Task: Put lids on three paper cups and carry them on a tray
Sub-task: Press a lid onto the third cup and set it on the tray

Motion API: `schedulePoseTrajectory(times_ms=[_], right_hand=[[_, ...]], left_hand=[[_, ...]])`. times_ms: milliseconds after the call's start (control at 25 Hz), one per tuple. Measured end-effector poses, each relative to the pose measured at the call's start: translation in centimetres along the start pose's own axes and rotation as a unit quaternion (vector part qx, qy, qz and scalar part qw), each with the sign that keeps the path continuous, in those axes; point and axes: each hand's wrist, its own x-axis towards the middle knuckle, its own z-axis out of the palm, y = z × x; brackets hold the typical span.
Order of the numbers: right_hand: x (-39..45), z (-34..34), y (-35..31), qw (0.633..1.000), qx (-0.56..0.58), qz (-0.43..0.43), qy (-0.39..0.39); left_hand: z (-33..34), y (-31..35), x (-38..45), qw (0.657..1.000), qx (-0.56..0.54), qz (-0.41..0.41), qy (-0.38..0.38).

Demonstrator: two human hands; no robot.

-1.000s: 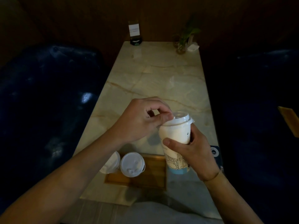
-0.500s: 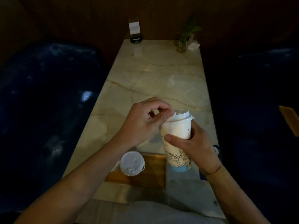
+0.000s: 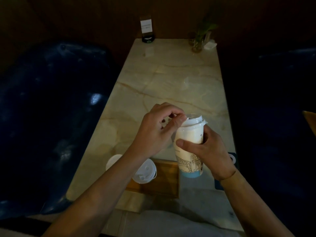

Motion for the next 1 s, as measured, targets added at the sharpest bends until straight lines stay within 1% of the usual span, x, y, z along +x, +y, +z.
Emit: schedulePoseTrajectory(times_ms=[80, 160, 200, 280, 360, 480, 560, 680, 800, 880, 1000], right_hand=[[0.4, 0.2, 0.4, 0.999, 0.053, 0.011, -0.006], [0.7, 0.5, 0.9, 0.996, 0.086, 0.017, -0.008], [0.7, 0.6, 1.2, 0.996, 0.091, 0.020, -0.008], [0.8, 0.6, 1.8, 0.996, 0.091, 0.017, -0.011], [0.8, 0.5, 2.6, 0.997, 0.074, 0.002, -0.021], [0.8, 0.3, 4.0, 0.998, 0.055, 0.000, -0.040], [0.4, 0.3, 5.0, 0.997, 0.044, 0.006, -0.062], [-0.6, -0.1, 6.9, 0.995, 0.024, 0.030, -0.091], [-1.8, -0.9, 8.6, 0.993, 0.009, 0.044, -0.111], [-2.5, -1.2, 9.8, 0.992, 0.012, 0.057, -0.110], [-3.5, -1.1, 11.9, 0.995, -0.007, 0.059, -0.085]], left_hand=[[0.9, -0.5, -0.6, 0.998, -0.038, -0.032, 0.037], [1.7, -1.1, -1.4, 0.988, -0.111, -0.086, 0.060], [1.9, -1.4, -1.9, 0.979, -0.155, -0.122, 0.057], [2.1, -2.3, -3.1, 0.950, -0.247, -0.190, 0.025], [2.1, -3.4, -4.4, 0.929, -0.287, -0.232, -0.008], [2.7, -5.0, -6.0, 0.924, -0.282, -0.256, -0.039], [3.0, -5.9, -7.0, 0.919, -0.290, -0.264, -0.035], [3.8, -6.6, -8.7, 0.922, -0.279, -0.268, -0.026], [5.0, -7.0, -10.6, 0.934, -0.238, -0.266, -0.018], [5.9, -7.1, -11.9, 0.945, -0.199, -0.260, -0.028], [7.5, -7.2, -13.6, 0.939, -0.196, -0.280, -0.028]])
